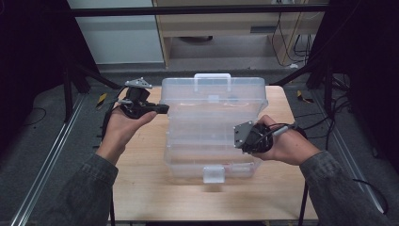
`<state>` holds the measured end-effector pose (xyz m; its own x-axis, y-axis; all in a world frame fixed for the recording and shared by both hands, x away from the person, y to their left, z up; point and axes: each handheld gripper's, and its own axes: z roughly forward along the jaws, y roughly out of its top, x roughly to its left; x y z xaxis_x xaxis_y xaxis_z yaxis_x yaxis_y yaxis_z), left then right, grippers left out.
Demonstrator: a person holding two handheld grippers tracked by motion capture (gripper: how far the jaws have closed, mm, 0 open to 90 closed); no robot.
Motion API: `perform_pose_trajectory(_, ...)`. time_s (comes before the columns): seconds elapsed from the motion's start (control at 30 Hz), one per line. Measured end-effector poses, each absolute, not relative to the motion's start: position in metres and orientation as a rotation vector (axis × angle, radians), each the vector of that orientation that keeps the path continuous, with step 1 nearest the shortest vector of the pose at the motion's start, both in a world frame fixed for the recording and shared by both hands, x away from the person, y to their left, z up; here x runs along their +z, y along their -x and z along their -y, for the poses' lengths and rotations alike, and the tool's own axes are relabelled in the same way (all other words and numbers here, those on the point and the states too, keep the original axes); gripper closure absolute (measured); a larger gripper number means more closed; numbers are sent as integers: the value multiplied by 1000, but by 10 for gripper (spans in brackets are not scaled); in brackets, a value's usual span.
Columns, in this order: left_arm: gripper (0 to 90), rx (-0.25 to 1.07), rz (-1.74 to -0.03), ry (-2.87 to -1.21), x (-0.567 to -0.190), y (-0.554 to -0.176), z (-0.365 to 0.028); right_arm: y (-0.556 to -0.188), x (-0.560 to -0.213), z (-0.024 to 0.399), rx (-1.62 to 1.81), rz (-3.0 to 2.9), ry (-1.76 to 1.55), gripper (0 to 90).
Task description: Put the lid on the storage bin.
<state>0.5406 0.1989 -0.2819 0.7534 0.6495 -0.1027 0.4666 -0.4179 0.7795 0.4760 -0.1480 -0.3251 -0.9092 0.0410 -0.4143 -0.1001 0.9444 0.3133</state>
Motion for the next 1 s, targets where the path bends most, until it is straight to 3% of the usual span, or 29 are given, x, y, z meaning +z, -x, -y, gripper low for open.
perform_pose_trajectory(0.1,885,263,-832,-2066,-286,-535,-202,-474,-326,150,484,-2672,16,716)
perform_pose_trajectory(0.37,889,235,-816,-2075,-299,-523,-204,-462,-322,171,659,-2598,-149,456)
perform_pose_trajectory(0.57,891,225,-805,-2095,-304,-514,-204,-448,-325,194,707,-2542,-239,336)
perform_pose_trajectory(1.0,895,233,-756,-2157,-322,-493,-201,-434,-341,244,697,-2518,-444,265)
